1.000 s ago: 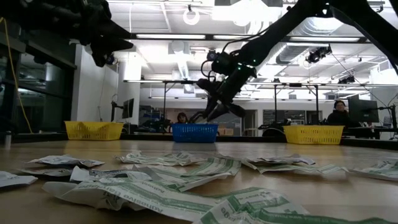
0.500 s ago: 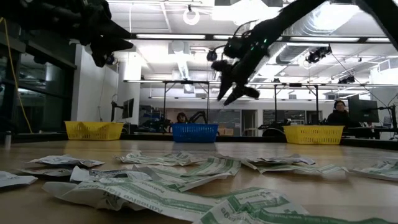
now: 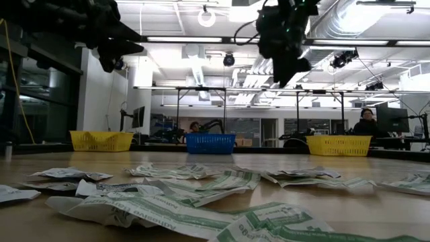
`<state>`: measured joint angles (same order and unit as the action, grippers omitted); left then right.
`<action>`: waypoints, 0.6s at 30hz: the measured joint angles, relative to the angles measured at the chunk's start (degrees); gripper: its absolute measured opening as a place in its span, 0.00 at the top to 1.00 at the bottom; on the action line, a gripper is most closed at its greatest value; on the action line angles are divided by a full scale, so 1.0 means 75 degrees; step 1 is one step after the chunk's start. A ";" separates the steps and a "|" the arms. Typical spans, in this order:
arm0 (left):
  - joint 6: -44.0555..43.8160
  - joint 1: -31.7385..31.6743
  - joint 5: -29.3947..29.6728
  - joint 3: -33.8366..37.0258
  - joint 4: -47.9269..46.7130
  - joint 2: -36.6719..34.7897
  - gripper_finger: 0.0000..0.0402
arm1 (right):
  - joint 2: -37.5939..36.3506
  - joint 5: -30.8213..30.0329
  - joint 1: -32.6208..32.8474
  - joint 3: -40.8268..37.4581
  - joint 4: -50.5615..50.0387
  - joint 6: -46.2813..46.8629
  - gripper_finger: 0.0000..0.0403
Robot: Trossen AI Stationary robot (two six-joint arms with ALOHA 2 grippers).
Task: Pick & Place First Aid Supplies
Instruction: Put the gray towelette pack into the left yellow bin
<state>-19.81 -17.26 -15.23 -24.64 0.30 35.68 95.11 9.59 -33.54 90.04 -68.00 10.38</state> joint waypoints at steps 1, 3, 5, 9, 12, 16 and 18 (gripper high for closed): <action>0.0004 0.0000 -0.0042 0.0000 0.0000 0.0000 0.68 | -0.0066 -0.0026 0.0108 0.0000 -0.0147 0.0026 0.65; 0.0003 0.0000 -0.0066 0.0000 0.0000 0.0000 0.68 | -0.0215 -0.0029 0.0309 -0.0091 -0.0271 0.0160 0.65; -0.0054 0.0003 -0.0067 0.0000 0.0000 0.0000 0.68 | -0.0455 -0.0031 0.0497 -0.0379 -0.0172 0.0286 0.65; -0.0315 0.0003 -0.0065 0.0000 -0.0018 0.0003 0.68 | -0.1125 -0.0036 0.0852 -0.1480 0.0410 0.0811 0.65; -0.0612 0.0003 -0.0063 0.0000 -0.0061 0.0006 0.68 | -0.1793 -0.0016 0.1256 -0.2494 0.1204 0.1541 0.65; -0.1000 0.0015 -0.0124 0.0000 -0.0058 0.0012 0.68 | -0.2696 -0.0013 0.2031 -0.3726 0.2386 0.2727 0.65; -0.1020 0.0164 -0.0181 0.0000 -0.0056 0.0028 0.68 | -0.3053 -0.0027 0.2461 -0.4260 0.2941 0.3361 0.65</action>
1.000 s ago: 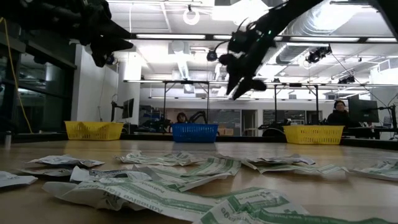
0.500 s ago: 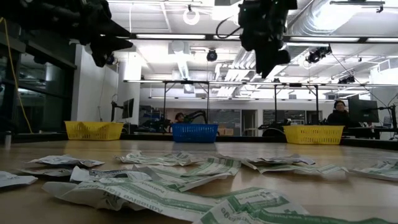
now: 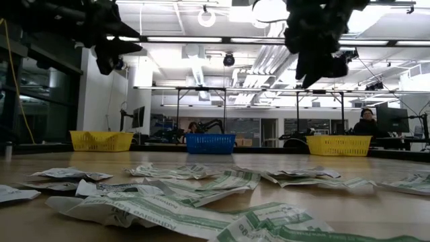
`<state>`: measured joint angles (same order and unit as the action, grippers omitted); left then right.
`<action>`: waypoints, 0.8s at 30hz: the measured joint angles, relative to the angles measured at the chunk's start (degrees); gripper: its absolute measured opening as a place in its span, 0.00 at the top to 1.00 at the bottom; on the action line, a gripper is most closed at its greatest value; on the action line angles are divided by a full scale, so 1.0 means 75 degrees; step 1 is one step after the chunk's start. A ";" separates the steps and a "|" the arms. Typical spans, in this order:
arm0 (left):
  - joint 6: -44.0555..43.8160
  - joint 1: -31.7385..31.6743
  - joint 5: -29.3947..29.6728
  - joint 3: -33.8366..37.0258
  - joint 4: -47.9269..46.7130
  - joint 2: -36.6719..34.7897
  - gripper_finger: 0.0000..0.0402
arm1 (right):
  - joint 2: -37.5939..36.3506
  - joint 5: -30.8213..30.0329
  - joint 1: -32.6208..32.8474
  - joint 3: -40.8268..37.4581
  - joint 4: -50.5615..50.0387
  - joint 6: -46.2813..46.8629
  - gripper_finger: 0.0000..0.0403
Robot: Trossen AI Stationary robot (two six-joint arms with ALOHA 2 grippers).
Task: Pick & Place First Aid Supplies
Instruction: Put the gray towelette pack into the left yellow bin
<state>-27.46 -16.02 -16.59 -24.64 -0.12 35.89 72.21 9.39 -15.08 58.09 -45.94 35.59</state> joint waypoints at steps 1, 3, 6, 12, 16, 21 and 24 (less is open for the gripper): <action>-0.0005 0.0134 0.0001 0.0000 0.0027 0.0042 0.68 | -0.0175 -0.0003 0.0235 -0.0261 0.0267 0.0337 0.65; -0.0108 0.0482 0.0155 0.0000 0.0020 0.0135 0.68 | -0.0413 -0.0037 0.0723 -0.0722 0.0798 0.0985 0.65; -0.0220 0.1177 0.0558 -0.0003 0.0153 0.0449 0.68 | -0.0579 -0.0204 0.1501 -0.1373 0.1458 0.1939 0.65; -0.0594 0.2642 0.1836 -0.0006 0.1011 0.1656 0.68 | -0.0596 -0.0724 0.2877 -0.2500 0.2836 0.3804 0.65; -0.1018 0.3301 0.2361 -0.0006 0.1894 0.2696 0.68 | -0.0596 -0.1349 0.3644 -0.3140 0.4031 0.4841 0.65; -0.1406 0.3838 0.2496 -0.0008 0.3474 0.4116 0.68 | -0.0593 -0.2200 0.4311 -0.3756 0.5177 0.5601 0.65; -0.1394 0.4075 0.2496 -0.0314 0.4021 0.5010 0.68 | -0.0593 -0.2500 0.4589 -0.3913 0.5344 0.5810 0.65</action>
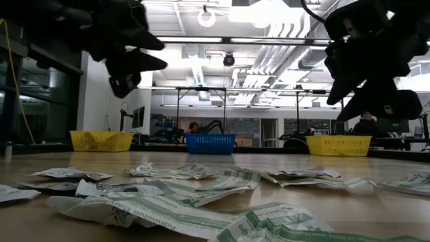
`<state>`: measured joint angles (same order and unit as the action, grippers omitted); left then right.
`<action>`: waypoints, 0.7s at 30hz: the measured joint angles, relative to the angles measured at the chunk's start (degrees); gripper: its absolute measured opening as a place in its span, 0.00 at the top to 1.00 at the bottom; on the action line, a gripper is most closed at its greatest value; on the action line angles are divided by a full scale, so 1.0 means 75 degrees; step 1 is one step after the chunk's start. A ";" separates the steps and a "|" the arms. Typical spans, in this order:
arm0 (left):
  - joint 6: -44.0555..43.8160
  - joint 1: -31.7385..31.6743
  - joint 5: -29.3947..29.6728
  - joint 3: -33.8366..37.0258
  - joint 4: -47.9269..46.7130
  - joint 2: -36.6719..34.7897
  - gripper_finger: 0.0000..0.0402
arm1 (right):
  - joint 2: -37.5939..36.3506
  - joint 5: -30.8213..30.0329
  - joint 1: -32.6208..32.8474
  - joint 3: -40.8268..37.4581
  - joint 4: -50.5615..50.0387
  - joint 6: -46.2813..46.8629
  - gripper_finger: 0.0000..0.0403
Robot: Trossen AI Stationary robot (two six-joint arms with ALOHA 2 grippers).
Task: Pick & Place First Aid Supplies
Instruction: Put the gray towelette pack into the left yellow bin
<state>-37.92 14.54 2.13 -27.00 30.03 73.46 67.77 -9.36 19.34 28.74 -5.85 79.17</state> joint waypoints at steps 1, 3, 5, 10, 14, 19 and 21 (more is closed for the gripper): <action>0.0050 0.0057 0.0000 -0.0188 0.0006 0.0271 0.68 | 0.0002 -0.0081 0.0068 -0.0015 0.0011 0.0041 0.65; 0.0349 0.0148 0.0003 -0.0676 -0.0008 0.0858 0.68 | 0.0003 -0.0216 0.0188 -0.0011 0.0027 0.0046 0.65; 0.0695 0.0184 0.0072 -0.1214 -0.0114 0.1429 0.69 | 0.0006 -0.0307 0.0267 -0.0013 0.0021 0.0048 0.65; 0.1262 0.0161 0.0381 -0.2720 -0.1778 0.2654 0.77 | 0.0006 -0.0449 0.0352 -0.0013 -0.0069 0.0117 0.65; 0.1558 0.0165 0.0454 -0.3782 -0.2746 0.3426 0.91 | 0.0009 -0.0774 0.0436 -0.0010 -0.0198 0.0318 0.65; 0.1822 0.0170 0.0399 -0.4687 -0.2777 0.4169 0.97 | 0.0015 -0.1392 0.0686 -0.0010 -0.0251 0.0590 0.65; 0.1825 0.0170 0.0405 -0.4900 -0.2844 0.4393 0.98 | 0.0065 -0.1701 0.0832 -0.0009 -0.0213 0.0727 0.65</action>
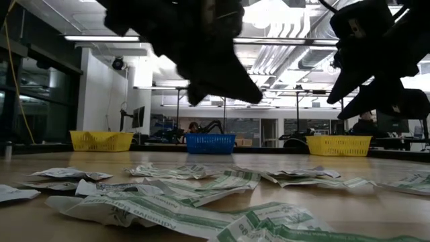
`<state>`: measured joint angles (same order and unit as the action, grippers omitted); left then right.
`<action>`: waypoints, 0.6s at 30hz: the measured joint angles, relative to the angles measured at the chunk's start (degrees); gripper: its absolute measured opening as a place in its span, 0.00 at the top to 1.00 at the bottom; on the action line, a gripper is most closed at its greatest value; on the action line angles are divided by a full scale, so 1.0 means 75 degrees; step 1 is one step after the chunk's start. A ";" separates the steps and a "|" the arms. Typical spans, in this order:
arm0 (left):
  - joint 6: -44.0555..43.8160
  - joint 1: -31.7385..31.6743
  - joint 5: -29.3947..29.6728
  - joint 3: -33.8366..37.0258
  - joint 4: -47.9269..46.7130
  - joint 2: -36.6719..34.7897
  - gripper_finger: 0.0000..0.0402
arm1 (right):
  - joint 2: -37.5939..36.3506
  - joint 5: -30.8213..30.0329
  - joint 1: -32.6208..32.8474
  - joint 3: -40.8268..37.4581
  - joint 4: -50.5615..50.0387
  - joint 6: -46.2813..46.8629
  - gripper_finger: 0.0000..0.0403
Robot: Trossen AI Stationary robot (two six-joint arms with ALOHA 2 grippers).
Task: Pick & Place First Aid Supplies
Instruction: Put the gray towelette pack into the left yellow bin
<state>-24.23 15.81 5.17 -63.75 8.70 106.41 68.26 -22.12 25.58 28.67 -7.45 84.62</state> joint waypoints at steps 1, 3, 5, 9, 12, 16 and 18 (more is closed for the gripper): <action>-0.0003 -0.0001 -0.0002 -0.0148 0.0058 0.0156 0.99 | 0.0020 -0.0095 0.0087 0.0005 0.0009 0.0086 0.65; -0.0069 0.0005 -0.0002 -0.0303 0.0017 0.0329 0.99 | 0.0162 -0.0253 0.0236 0.0002 -0.0007 0.0272 0.65; -0.0177 0.0063 -0.0016 -0.0520 0.0056 0.0560 0.99 | 0.0322 -0.0335 0.0382 0.0002 0.0015 0.0476 0.65; -0.0227 0.0232 -0.0037 -0.0798 0.0043 0.0890 1.00 | 0.0871 -0.0354 0.0528 0.0005 0.0402 0.0739 0.65; -0.0255 0.0414 0.0085 -0.0922 0.0068 0.1034 1.00 | 0.1357 -0.0314 0.0564 0.0005 0.0882 0.0873 0.65; -0.0393 0.0575 0.0592 -0.1061 -0.0021 0.1308 1.00 | 0.1973 -0.0265 0.0598 0.0008 0.1699 0.0901 0.65; -0.0468 0.0573 0.0620 -0.1184 0.0138 0.1453 1.00 | 0.2193 -0.0229 0.0598 0.0011 0.1977 0.0918 0.65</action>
<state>-27.74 20.11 9.82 -72.62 9.74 117.31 84.70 -23.84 30.06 28.75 7.38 91.50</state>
